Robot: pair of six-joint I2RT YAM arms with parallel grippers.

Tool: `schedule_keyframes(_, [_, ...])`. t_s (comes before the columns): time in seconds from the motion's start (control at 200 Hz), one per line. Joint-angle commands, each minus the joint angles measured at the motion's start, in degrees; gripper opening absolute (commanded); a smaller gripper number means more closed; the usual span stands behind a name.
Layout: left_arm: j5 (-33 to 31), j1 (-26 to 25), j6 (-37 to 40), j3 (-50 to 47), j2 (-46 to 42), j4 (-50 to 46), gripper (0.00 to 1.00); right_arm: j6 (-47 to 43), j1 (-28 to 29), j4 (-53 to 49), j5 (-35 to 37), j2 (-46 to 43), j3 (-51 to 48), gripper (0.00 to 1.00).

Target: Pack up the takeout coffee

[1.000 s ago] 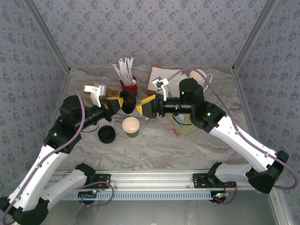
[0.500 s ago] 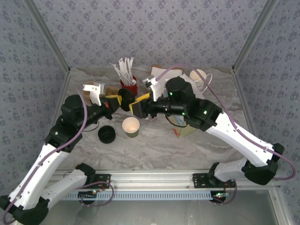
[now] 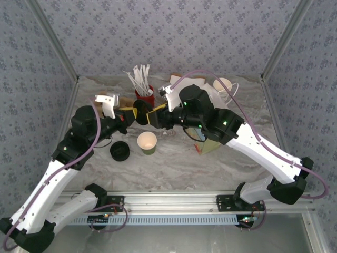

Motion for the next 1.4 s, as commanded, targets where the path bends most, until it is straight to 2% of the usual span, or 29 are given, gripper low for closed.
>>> schedule_keyframes(0.0, [-0.2,-0.3,1.2,0.8,0.1,0.6,0.02,0.1,-0.4,-1.1,0.8,1.0,2.0,0.38])
schedule_keyframes(0.27, [-0.3,-0.9,1.7,0.7,0.4,0.9,0.01,1.8,-2.4,-1.4,-0.9,2.2,2.0,0.30])
schedule_keyframes(0.545, [-0.6,-1.2,1.8,0.0,0.4,1.0,0.03,0.6,-3.8,-1.1,-1.2,2.3,0.2,0.17])
schedule_keyframes(0.63, [-0.6,-1.2,1.6,-0.3,0.4,1.2,0.10,0.5,-4.3,-1.1,-1.2,2.1,-0.4,0.13])
schedule_keyframes(0.735, [-0.4,-1.2,1.5,-0.4,0.4,1.1,0.28,0.4,-5.2,-0.9,-1.2,1.8,-1.5,0.10])
schedule_keyframes(0.914, [-0.7,-1.2,3.3,0.2,-0.5,-0.3,0.48,1.6,-8.1,-0.9,-2.9,1.2,-3.2,0.08])
schedule_keyframes(0.999, [-0.9,-1.2,7.3,0.6,-1.4,-1.3,0.58,2.7,-9.9,-1.1,-4.8,0.7,-4.0,0.08])
schedule_keyframes(1.089, [-0.6,-1.2,13.9,-0.5,-3.1,0.1,0.58,4.0,-12.4,-3.3,-7.8,0.2,-3.6,0.09])
schedule_keyframes(1.289, [2.9,-1.2,34.6,-4.8,-6.1,6.4,0.58,7.2,-17.6,-12.7,-19.3,0.2,-1.0,0.09])
schedule_keyframes(1.394, [6.1,-1.4,44.9,-10.4,-7.6,14.8,0.72,10.6,-20.8,-14.1,-25.0,-1.1,-2.2,0.08])
